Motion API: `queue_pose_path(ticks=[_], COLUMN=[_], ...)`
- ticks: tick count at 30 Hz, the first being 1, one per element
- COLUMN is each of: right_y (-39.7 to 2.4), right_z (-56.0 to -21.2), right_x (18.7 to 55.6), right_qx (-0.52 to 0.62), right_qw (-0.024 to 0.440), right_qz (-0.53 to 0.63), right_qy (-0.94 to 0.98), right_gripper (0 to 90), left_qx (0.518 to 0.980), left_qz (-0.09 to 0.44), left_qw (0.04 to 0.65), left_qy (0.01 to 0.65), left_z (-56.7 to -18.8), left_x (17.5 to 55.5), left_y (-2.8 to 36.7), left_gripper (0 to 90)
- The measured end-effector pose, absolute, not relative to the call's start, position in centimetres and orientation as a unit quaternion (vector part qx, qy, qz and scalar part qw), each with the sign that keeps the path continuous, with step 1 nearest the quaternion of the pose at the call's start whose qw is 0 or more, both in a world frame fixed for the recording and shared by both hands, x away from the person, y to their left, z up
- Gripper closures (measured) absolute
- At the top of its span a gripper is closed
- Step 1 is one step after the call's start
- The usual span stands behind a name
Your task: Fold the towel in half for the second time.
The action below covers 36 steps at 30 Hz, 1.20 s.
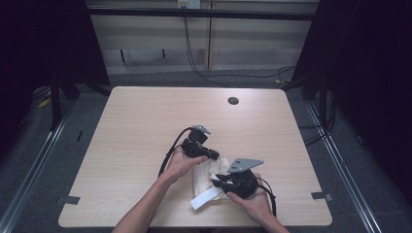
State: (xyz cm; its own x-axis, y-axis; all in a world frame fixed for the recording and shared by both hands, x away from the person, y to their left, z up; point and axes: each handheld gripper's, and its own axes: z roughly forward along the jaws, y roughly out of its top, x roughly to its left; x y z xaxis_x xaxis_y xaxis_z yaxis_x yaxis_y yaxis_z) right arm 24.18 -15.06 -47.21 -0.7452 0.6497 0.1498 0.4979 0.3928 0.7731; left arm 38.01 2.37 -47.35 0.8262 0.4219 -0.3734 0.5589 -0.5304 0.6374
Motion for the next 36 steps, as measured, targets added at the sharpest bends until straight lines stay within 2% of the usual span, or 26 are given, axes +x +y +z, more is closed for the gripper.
queue_pose_path(ticks=[3, 6, 11, 18, 20, 22, 27, 33, 36], right_y=[-15.3, -15.6, -16.4, -18.1, -18.3, -18.6, -20.0, -20.9, -21.4], right_z=[-47.7, -47.7, -47.6, -47.9, -47.8, -47.7, -47.8, -47.1, -46.5], right_x=[24.3, 24.2, 23.8, 23.6, 23.7, 23.8, 24.6, 25.0, 25.4], right_qx=[0.354, 0.359, 0.37, 0.389, 0.392, 0.395, 0.416, 0.426, 0.423], right_qw=[0.084, 0.083, 0.094, 0.106, 0.111, 0.116, 0.127, 0.136, 0.133], right_qz=[0.427, 0.426, 0.42, 0.41, 0.41, 0.409, 0.415, 0.431, 0.441], right_qy=[0.828, 0.826, 0.823, 0.818, 0.816, 0.814, 0.799, 0.784, 0.78], right_gripper=[70.8, 64.8, 57.1, 52.2, 51.5, 50.8, 51.6, 56.0, 58.2], left_qx=[0.869, 0.865, 0.868, 0.862, 0.863, 0.867, 0.855, 0.849, 0.854], left_qz=[-0.091, -0.099, -0.1, -0.108, -0.099, -0.066, -0.06, -0.06, -0.044], left_qw=[0.394, 0.399, 0.397, 0.411, 0.414, 0.418, 0.441, 0.454, 0.452], left_qy=[0.286, 0.287, 0.28, 0.277, 0.271, 0.263, 0.268, 0.262, 0.255], left_z=[-47.6, -47.7, -47.7, -47.7, -47.6, -47.3, -46.5, -45.3, -44.7], left_x=[38.1, 37.9, 37.7, 37.5, 37.3, 36.8, 36.7, 36.5, 35.7], left_y=[1.9, 1.3, 0.5, -0.5, -0.6, -0.3, 1.1, 3.5, 4.7], left_gripper=[82.5, 77.1, 75.8, 67.6, 65.2, 59.9, 50.3, 47.2, 47.3])
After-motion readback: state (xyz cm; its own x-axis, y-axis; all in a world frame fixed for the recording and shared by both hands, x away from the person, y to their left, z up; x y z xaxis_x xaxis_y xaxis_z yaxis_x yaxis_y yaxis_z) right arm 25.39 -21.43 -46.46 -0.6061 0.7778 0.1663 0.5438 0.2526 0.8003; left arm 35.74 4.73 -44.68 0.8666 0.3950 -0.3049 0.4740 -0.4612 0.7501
